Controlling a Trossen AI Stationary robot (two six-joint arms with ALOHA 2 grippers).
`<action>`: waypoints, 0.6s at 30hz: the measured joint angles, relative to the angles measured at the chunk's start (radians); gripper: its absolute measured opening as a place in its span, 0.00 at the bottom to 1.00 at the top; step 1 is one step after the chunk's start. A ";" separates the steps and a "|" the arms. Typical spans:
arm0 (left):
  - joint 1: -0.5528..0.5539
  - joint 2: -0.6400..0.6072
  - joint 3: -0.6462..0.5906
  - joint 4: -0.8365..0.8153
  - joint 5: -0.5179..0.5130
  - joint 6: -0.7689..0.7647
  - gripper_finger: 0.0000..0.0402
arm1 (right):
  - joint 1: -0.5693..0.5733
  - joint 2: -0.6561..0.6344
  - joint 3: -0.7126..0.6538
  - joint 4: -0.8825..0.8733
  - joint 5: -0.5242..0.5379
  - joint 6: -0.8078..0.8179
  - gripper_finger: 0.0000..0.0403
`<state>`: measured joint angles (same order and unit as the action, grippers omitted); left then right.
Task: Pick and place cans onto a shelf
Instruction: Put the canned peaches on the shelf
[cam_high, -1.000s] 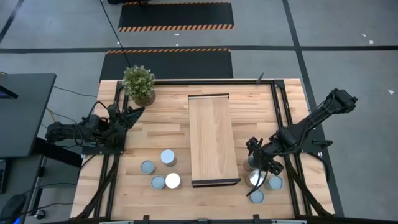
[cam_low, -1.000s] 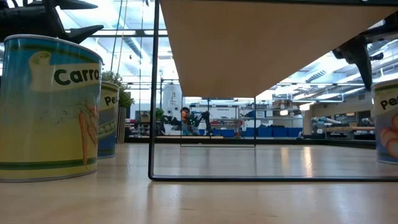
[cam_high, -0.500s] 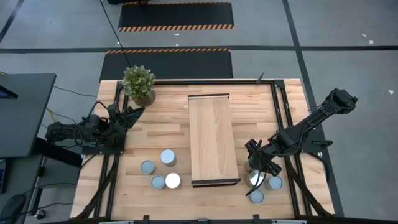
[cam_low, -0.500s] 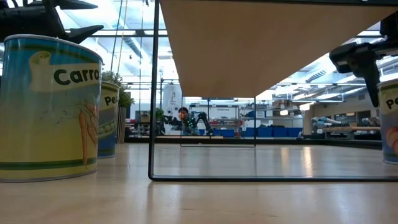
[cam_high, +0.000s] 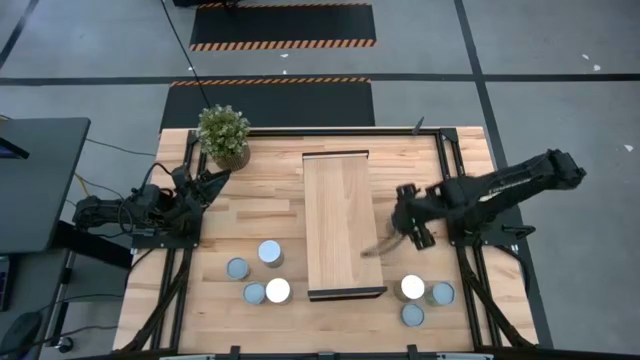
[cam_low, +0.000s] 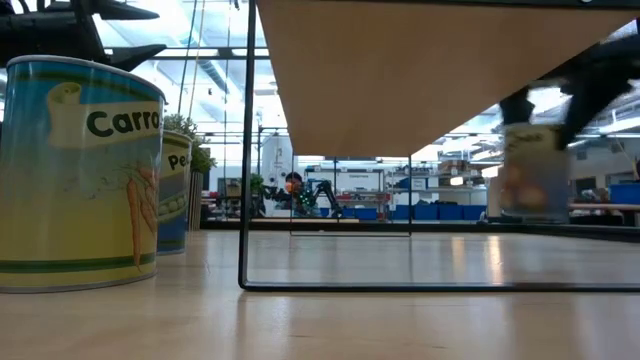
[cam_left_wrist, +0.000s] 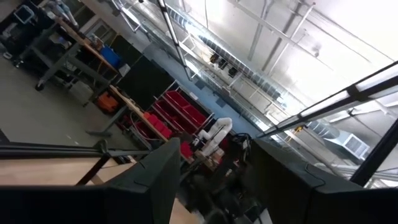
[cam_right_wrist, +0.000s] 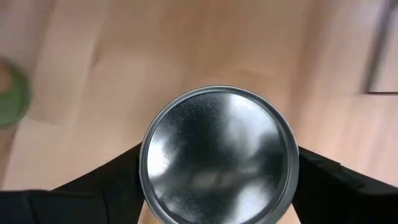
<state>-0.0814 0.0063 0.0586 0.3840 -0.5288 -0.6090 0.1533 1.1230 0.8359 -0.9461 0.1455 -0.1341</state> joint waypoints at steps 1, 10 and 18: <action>0.000 0.000 0.000 0.000 -0.005 -0.001 0.51 | -0.038 -0.001 0.022 -0.010 -0.002 -0.022 0.80; 0.000 0.000 0.000 -0.009 -0.010 -0.008 0.51 | -0.399 0.016 0.264 -0.134 -0.053 -0.213 0.80; 0.000 0.000 0.000 -0.023 -0.009 -0.014 0.51 | -0.559 0.140 0.539 -0.247 -0.136 -0.285 0.80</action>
<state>-0.0814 0.0063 0.0586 0.3610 -0.5382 -0.6231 -0.4061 1.2628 1.3753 -1.1930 0.0097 -0.4194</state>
